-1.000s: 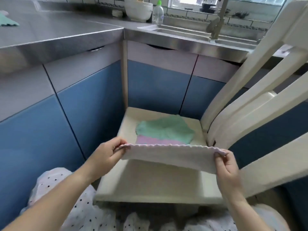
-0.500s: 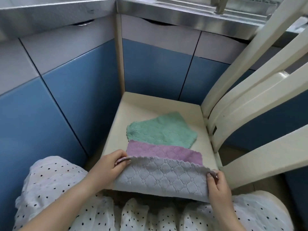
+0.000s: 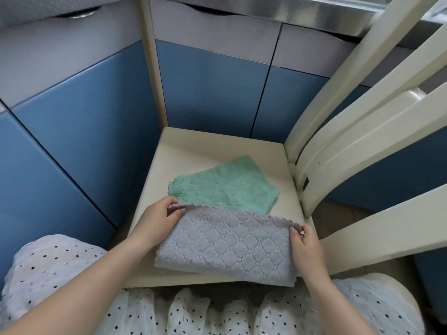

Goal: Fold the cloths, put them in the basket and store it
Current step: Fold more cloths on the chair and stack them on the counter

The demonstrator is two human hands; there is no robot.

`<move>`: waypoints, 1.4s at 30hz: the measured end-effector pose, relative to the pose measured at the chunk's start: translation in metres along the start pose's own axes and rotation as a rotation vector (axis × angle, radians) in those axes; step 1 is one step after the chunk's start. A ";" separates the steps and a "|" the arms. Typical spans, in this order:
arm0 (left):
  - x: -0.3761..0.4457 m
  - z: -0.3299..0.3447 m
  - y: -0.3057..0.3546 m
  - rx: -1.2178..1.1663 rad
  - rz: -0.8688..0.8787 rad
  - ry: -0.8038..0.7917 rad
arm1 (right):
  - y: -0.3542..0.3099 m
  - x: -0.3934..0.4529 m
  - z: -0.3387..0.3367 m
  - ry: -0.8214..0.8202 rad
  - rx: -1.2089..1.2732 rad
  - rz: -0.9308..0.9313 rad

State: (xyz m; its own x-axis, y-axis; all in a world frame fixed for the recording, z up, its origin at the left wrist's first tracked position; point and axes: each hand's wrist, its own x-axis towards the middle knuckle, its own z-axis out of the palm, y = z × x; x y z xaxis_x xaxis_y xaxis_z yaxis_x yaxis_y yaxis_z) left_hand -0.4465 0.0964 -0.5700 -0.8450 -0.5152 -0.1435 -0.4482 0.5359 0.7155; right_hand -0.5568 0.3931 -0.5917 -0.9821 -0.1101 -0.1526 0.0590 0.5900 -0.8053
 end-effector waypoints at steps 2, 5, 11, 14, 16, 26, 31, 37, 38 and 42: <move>0.004 0.001 0.000 0.052 -0.006 -0.017 | -0.001 0.004 0.000 -0.008 -0.018 0.007; 0.008 0.002 0.001 0.092 -0.035 -0.043 | -0.003 0.010 0.001 -0.018 -0.045 0.027; -0.012 0.002 0.008 0.302 0.115 0.189 | -0.014 -0.002 -0.003 0.130 -0.105 -0.119; -0.035 0.028 0.026 0.379 0.412 0.190 | -0.022 -0.032 0.029 0.063 -0.248 -0.402; -0.046 0.056 0.036 0.454 0.497 0.084 | -0.025 -0.048 0.059 -0.020 -0.392 -0.519; -0.027 0.078 0.022 0.718 0.335 -0.104 | -0.024 -0.012 0.079 -0.227 -0.889 -0.597; 0.006 0.071 0.025 0.712 0.389 -0.122 | -0.029 0.016 0.062 -0.319 -0.896 -0.504; 0.041 0.068 0.024 0.739 0.450 -0.164 | -0.012 0.042 0.037 -0.276 -0.950 -0.386; 0.047 0.068 0.026 0.735 0.462 -0.166 | -0.013 0.046 0.034 -0.279 -0.959 -0.373; 0.065 0.066 0.032 0.702 0.517 -0.190 | -0.030 0.061 0.037 -0.098 -0.838 -0.448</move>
State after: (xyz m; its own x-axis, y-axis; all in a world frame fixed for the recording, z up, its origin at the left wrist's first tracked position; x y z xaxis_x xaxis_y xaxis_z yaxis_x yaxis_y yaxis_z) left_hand -0.5355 0.1242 -0.6020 -0.9972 -0.0092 -0.0744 -0.0202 0.9888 0.1478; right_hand -0.6117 0.3389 -0.5979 -0.8608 -0.5088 -0.0074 -0.5034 0.8536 -0.1339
